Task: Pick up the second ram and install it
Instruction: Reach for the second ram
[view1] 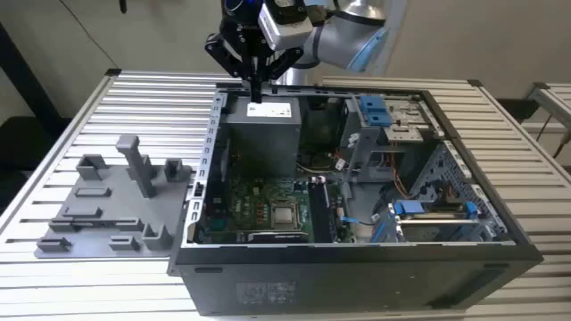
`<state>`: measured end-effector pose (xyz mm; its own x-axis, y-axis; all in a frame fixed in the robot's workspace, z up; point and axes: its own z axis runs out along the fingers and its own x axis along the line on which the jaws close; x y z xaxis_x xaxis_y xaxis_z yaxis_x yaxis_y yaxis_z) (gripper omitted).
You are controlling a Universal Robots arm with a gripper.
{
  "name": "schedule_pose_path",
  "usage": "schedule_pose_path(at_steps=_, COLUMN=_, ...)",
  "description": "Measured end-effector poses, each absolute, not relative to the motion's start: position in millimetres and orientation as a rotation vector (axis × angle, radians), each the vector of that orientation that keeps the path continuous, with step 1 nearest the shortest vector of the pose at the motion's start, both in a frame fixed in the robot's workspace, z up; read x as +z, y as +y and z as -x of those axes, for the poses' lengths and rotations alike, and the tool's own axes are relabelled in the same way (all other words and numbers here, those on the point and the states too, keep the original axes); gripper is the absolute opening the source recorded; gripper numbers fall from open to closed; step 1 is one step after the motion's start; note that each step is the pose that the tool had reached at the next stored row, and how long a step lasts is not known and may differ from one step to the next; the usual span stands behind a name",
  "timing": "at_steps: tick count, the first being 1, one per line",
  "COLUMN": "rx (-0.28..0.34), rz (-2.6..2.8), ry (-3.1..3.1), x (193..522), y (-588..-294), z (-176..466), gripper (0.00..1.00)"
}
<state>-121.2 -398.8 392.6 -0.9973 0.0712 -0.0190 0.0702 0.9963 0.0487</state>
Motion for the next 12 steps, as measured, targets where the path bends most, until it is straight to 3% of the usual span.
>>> schedule_pose_path(at_steps=12, rx=0.075, rz=-0.110, ry=3.118, x=392.6, y=-398.9, z=121.7, gripper=0.11)
